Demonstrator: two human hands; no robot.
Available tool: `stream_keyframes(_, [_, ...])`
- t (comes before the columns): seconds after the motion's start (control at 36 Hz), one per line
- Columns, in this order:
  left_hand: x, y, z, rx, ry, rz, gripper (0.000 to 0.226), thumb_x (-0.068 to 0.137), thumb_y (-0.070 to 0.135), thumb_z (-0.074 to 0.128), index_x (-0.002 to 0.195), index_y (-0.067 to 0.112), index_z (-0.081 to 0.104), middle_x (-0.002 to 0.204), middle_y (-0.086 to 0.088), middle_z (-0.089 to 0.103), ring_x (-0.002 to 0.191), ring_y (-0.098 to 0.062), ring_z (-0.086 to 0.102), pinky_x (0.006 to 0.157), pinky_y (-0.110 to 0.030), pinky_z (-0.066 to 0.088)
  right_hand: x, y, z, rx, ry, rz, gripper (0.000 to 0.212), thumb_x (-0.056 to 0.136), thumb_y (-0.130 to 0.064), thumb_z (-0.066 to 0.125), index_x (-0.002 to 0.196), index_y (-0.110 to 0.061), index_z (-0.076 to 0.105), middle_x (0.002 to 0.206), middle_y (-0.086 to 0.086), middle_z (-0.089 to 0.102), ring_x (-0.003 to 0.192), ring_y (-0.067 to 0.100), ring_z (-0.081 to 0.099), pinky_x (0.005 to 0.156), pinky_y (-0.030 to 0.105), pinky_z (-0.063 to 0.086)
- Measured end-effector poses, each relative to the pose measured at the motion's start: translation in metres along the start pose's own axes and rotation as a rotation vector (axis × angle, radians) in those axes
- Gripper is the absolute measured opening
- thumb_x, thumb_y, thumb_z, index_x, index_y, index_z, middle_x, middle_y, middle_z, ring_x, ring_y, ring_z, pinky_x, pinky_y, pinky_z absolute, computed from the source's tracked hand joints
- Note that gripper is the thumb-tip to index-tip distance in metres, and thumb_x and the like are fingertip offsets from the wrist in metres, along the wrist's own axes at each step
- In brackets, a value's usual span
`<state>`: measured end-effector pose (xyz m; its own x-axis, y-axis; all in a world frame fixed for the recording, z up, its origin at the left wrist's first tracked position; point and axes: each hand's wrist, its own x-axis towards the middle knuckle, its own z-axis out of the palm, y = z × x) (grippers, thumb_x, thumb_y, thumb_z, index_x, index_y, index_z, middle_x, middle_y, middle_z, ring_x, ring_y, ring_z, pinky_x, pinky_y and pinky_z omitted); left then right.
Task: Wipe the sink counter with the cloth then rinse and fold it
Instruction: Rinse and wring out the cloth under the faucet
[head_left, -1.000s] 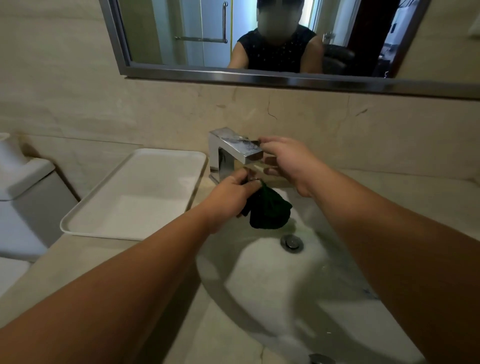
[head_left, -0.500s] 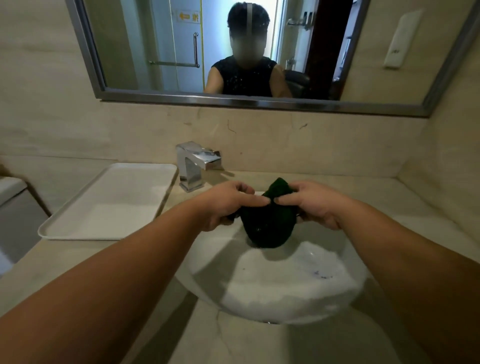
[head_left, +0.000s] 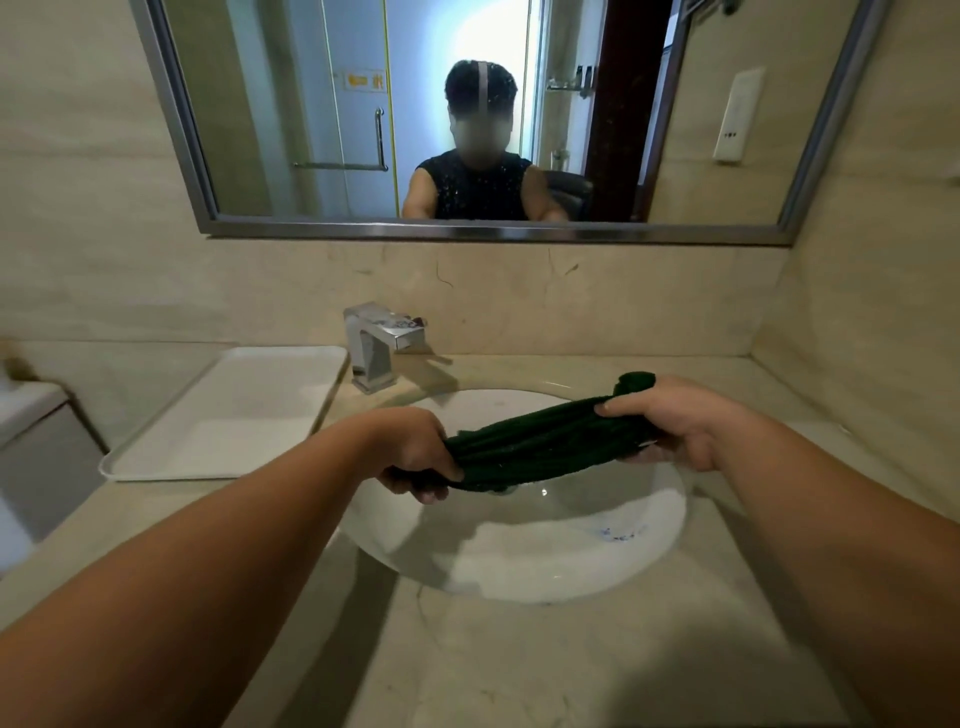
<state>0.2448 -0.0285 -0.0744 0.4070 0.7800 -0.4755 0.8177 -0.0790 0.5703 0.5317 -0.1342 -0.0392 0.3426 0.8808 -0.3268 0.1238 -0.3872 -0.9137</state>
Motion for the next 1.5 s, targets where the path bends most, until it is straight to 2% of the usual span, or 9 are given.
stream_keyframes(0.39, [-0.022, 0.005, -0.001, -0.32, -0.106, -0.074, 0.04, 0.103, 0.042, 0.063, 0.124, 0.008, 0.069, 0.071, 0.0, 0.063, 0.057, -0.01, 0.057, 0.046, -0.02, 0.041, -0.002, -0.01, 0.011, 0.173, 0.134, -0.023, 0.033, 0.096, -0.023, 0.074, 0.119, -0.002, 0.063, 0.103, 0.017, 0.075, 0.085, 0.028, 0.076, 0.056, 0.041, 0.065])
stream_keyframes(0.53, [-0.033, 0.027, 0.004, -0.684, -0.32, -0.052, 0.083, 0.092, 0.073, 0.058, 0.137, 0.003, 0.06, 0.107, -0.021, 0.072, 0.097, -0.033, 0.073, 0.068, -0.038, 0.067, -0.021, -0.031, 0.042, -0.054, 0.11, -0.259, 0.035, 0.091, -0.032, 0.075, 0.11, -0.003, 0.069, 0.103, 0.019, 0.076, 0.084, 0.028, 0.074, 0.06, 0.035, 0.062])
stream_keyframes(0.69, [-0.03, 0.05, 0.014, -0.917, -0.403, 0.11, 0.107, 0.077, 0.093, 0.046, 0.139, 0.006, 0.059, 0.133, -0.029, 0.068, 0.119, -0.047, 0.069, 0.09, -0.054, 0.06, -0.045, -0.044, 0.083, -0.209, -0.146, -0.354, 0.052, 0.094, -0.066, 0.059, 0.115, -0.021, 0.071, 0.109, 0.005, 0.075, 0.104, 0.022, 0.07, 0.097, 0.041, 0.058])
stream_keyframes(0.89, [-0.017, 0.038, 0.02, -1.039, -0.282, 0.221, 0.047, 0.098, 0.044, 0.068, 0.131, 0.011, 0.069, 0.125, -0.02, 0.073, 0.094, -0.027, 0.074, 0.074, -0.031, 0.064, -0.035, -0.029, 0.069, 0.076, -0.15, -0.41, 0.026, 0.095, -0.015, 0.054, 0.117, -0.014, 0.07, 0.11, 0.013, 0.077, 0.112, 0.029, 0.073, 0.094, 0.039, 0.062])
stream_keyframes(1.03, [-0.015, 0.035, 0.015, -1.153, -0.402, 0.306, 0.035, 0.09, 0.014, 0.076, 0.121, 0.007, 0.063, 0.104, -0.018, 0.07, 0.068, -0.015, 0.066, 0.044, -0.015, 0.049, -0.021, 0.004, 0.054, -0.605, -0.245, -0.624, 0.097, 0.079, -0.017, 0.072, 0.16, -0.046, 0.026, 0.151, -0.012, 0.045, 0.13, 0.013, 0.053, 0.099, 0.031, 0.052])
stream_keyframes(1.08, [-0.014, 0.035, 0.012, -1.07, -0.506, 0.352, 0.024, 0.093, 0.005, 0.069, 0.116, 0.006, 0.063, 0.102, -0.018, 0.066, 0.064, -0.013, 0.062, 0.042, -0.014, 0.045, -0.015, 0.015, 0.057, -0.746, -0.203, -0.709, 0.107, 0.075, -0.025, 0.082, 0.16, -0.044, 0.02, 0.151, -0.012, 0.044, 0.129, 0.014, 0.052, 0.102, 0.034, 0.05])
stream_keyframes(1.17, [-0.016, 0.04, 0.009, -0.751, -0.538, 0.397, 0.025, 0.092, -0.006, 0.066, 0.113, 0.006, 0.064, 0.095, -0.017, 0.065, 0.062, -0.014, 0.058, 0.042, -0.016, 0.042, -0.002, 0.023, 0.058, -0.77, -0.146, -0.737, 0.064, 0.078, -0.03, 0.081, 0.134, -0.04, 0.053, 0.122, -0.013, 0.066, 0.108, 0.012, 0.065, 0.087, 0.034, 0.056])
stream_keyframes(1.25, [-0.022, 0.048, 0.01, -0.194, -0.278, 0.41, 0.032, 0.083, 0.0, 0.08, 0.108, 0.006, 0.062, 0.088, -0.014, 0.066, 0.066, -0.02, 0.057, 0.048, -0.026, 0.039, -0.001, 0.02, 0.05, -0.754, -0.293, -0.492, 0.024, 0.081, -0.014, 0.074, 0.103, -0.023, 0.068, 0.09, 0.005, 0.075, 0.079, 0.027, 0.074, 0.075, 0.047, 0.064])
stream_keyframes(1.5, [-0.01, 0.042, 0.052, 0.82, 0.576, 0.735, 0.044, 0.094, 0.03, 0.062, 0.135, 0.028, 0.048, 0.114, -0.003, 0.059, 0.094, -0.029, 0.064, 0.071, -0.045, 0.057, 0.004, 0.008, 0.041, -0.235, -0.53, 0.183, 0.03, 0.094, -0.014, 0.067, 0.12, 0.001, 0.065, 0.079, 0.014, 0.065, 0.052, 0.014, 0.052, 0.041, 0.02, 0.04])
